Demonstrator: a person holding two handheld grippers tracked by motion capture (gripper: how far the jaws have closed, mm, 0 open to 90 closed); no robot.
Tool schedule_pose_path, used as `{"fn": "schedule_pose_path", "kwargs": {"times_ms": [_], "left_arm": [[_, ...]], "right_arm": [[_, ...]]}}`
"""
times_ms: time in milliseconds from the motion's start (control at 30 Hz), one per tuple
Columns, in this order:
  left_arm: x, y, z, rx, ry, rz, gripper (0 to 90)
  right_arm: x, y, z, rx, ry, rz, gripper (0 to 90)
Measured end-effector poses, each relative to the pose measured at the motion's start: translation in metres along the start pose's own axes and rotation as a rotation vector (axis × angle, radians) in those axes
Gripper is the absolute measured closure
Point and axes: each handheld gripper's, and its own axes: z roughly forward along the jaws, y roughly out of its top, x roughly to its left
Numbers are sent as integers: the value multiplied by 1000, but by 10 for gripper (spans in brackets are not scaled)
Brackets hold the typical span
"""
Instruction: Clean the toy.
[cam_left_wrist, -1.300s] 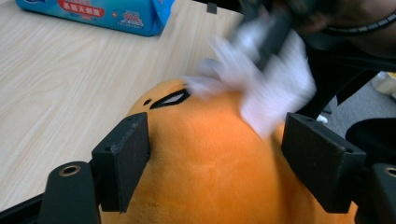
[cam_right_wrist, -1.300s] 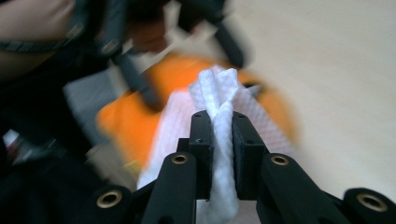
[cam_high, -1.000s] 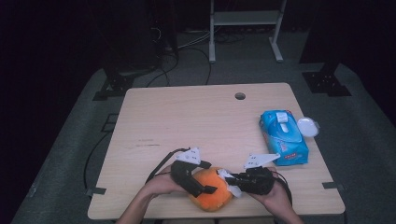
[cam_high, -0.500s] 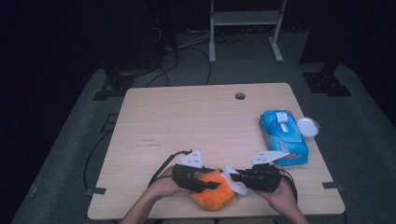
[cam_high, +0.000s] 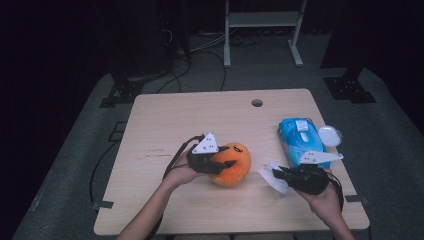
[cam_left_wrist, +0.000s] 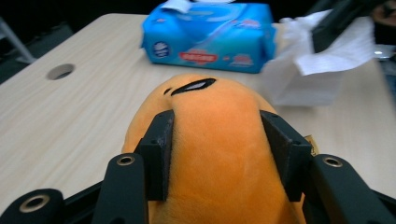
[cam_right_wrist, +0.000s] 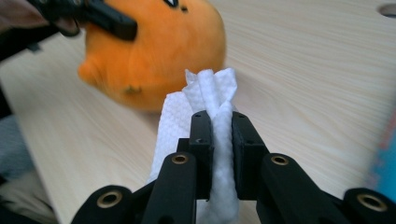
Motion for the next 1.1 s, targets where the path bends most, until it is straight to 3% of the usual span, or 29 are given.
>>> {"fn": "schedule_pose_path", "kwargs": {"times_ms": [267,400,900,1100], "left_arm": [[16,-12,15,26,56,-26,487],[19,-17,15,5,57,-60,479],[17,-20,11,-4,55,-69,398],[17,-15,6,-36,42,-84,281]], "right_arm": [[-18,-17,-14,50,-72,-1,799],[-24,-25,-22,76,-122,-11,800],[-35,-41,-11,124,-107,25,802],[-36,-44,-6,142,-86,22,693]]}}
